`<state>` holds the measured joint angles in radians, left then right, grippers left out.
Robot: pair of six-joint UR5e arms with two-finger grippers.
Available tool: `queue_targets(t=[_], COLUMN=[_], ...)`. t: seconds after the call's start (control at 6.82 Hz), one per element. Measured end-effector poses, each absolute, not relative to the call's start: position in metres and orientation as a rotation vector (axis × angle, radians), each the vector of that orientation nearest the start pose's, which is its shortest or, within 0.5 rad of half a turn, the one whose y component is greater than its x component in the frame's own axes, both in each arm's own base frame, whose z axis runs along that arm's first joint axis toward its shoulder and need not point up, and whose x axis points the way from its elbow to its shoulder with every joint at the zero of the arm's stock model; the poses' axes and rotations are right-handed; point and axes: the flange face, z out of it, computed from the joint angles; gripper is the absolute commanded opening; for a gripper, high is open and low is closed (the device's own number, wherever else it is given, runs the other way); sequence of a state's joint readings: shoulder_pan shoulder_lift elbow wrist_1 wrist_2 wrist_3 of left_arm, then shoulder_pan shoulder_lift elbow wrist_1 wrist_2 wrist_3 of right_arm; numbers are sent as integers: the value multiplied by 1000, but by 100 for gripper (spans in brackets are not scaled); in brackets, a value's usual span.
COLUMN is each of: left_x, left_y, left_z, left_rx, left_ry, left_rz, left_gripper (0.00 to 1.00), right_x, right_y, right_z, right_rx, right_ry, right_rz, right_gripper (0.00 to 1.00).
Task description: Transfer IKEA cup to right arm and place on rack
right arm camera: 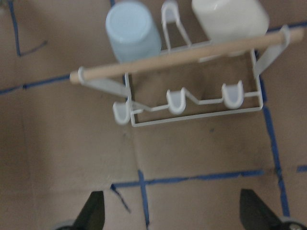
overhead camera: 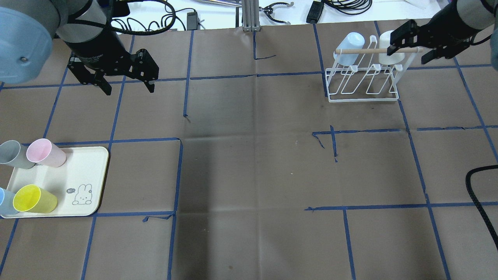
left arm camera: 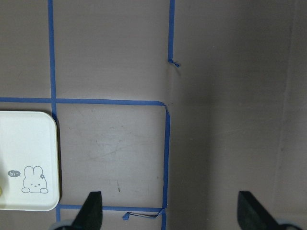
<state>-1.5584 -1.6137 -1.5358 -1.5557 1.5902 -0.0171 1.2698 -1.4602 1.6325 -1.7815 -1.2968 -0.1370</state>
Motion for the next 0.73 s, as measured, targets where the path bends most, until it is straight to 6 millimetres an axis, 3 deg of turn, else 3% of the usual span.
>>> queue_targets(t=[0.15,0.44,0.59,0.73], left_x=[-125,-125,-125,-125], left_y=[-512,-512,-511,-511], left_z=[485,484,483,483], left_rx=[-46,-46,-46,-46], left_ry=[3121,3121,3121,3121], left_rz=[-10,-7,-8,-14], left_gripper=[99,99,99,99], right_x=[31,108,130,139], right_y=[-547,-529,-515,-499], right_z=[438,472,480,485], right_rx=[168,38,68,92], right_ry=[2857,2982,3044,3074], right_rz=[65,170,172,154], right_gripper=[100,100,100,100])
